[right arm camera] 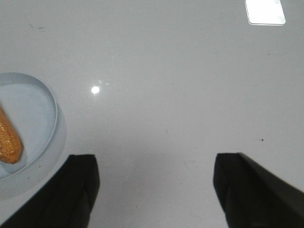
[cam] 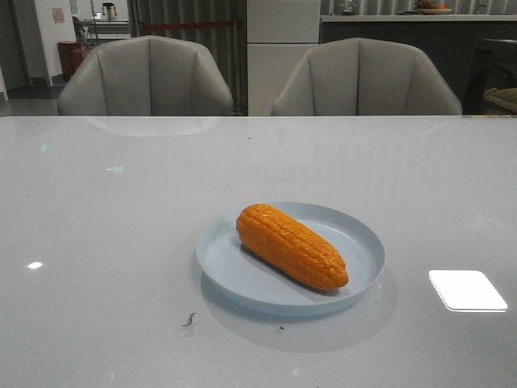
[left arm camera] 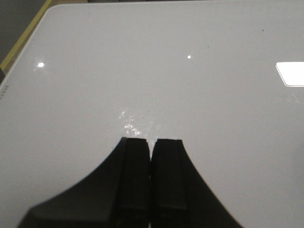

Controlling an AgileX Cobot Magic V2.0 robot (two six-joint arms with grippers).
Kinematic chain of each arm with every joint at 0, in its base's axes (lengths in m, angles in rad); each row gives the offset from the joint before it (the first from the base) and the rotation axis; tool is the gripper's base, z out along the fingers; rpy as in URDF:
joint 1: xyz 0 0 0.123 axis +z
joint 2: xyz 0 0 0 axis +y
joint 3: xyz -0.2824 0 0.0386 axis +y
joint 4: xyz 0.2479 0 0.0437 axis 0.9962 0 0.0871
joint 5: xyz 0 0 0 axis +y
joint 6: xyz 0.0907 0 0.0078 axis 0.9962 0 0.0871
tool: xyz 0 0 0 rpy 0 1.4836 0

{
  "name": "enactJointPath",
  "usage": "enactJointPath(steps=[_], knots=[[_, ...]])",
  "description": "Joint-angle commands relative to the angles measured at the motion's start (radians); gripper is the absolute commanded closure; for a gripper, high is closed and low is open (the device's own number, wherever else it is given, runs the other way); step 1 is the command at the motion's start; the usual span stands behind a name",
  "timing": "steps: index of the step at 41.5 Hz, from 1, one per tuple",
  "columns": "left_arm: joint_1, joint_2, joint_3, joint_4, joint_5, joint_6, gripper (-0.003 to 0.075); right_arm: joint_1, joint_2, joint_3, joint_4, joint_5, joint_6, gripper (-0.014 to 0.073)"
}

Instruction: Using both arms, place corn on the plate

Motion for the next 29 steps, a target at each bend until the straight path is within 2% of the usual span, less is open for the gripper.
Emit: enactJointPath(steps=[1, 14, 29], knots=[[0.001, -0.072, 0.0, -0.003, -0.101, -0.008, 0.0627, -0.006, -0.006, -0.025, -0.005, -0.068, -0.001, -0.0011], [0.001, -0.408, 0.276, 0.014, -0.324, -0.008, 0.0627, -0.006, -0.006, -0.025, -0.005, -0.068, -0.001, -0.0011], [0.001, -0.77, 0.55, -0.01, -0.345, -0.008, 0.0627, -0.006, -0.006, -0.025, -0.005, -0.068, -0.001, -0.0011]])
